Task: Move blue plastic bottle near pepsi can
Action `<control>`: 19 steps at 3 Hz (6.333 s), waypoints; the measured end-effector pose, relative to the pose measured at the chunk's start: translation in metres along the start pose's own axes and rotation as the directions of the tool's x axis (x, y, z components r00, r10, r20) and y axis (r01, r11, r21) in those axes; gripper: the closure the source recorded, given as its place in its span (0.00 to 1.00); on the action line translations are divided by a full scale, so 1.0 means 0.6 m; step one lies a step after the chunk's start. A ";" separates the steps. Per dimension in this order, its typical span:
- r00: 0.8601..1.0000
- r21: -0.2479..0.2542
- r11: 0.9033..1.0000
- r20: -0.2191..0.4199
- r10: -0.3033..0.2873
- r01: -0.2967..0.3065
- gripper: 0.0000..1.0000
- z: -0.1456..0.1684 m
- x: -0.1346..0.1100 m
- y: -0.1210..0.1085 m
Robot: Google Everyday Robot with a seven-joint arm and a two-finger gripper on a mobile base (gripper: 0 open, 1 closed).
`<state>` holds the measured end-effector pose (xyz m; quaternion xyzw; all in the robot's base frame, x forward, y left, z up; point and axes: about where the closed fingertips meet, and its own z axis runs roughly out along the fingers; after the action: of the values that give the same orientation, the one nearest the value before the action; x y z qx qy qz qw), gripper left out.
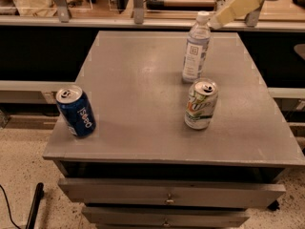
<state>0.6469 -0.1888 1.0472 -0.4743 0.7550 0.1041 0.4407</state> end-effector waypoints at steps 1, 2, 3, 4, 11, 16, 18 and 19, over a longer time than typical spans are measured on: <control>0.995 0.033 0.995 0.026 0.098 -0.099 0.00 0.079 0.013 0.009; 0.995 0.033 0.995 0.026 0.098 -0.099 0.00 0.079 0.013 0.009; 0.995 -0.011 0.996 0.052 0.089 -0.089 0.00 0.095 0.022 0.021; 0.995 -0.090 0.995 0.088 0.038 -0.030 0.00 0.142 0.057 0.047; 0.997 -0.158 0.987 0.076 0.028 -0.016 0.99 0.187 0.090 0.075; 0.972 -0.356 0.927 0.233 -0.030 0.114 1.00 0.238 -0.131 0.204; 0.953 -0.505 0.840 0.298 -0.045 0.198 1.00 0.259 -0.174 0.328; 0.937 -0.564 0.776 0.335 -0.096 0.281 1.00 0.266 -0.182 0.384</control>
Offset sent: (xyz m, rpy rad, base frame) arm 0.0165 0.0168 -0.0149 0.0654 0.0000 -0.0702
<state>0.5688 0.0933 0.9763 -0.6433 0.5578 0.3619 0.3795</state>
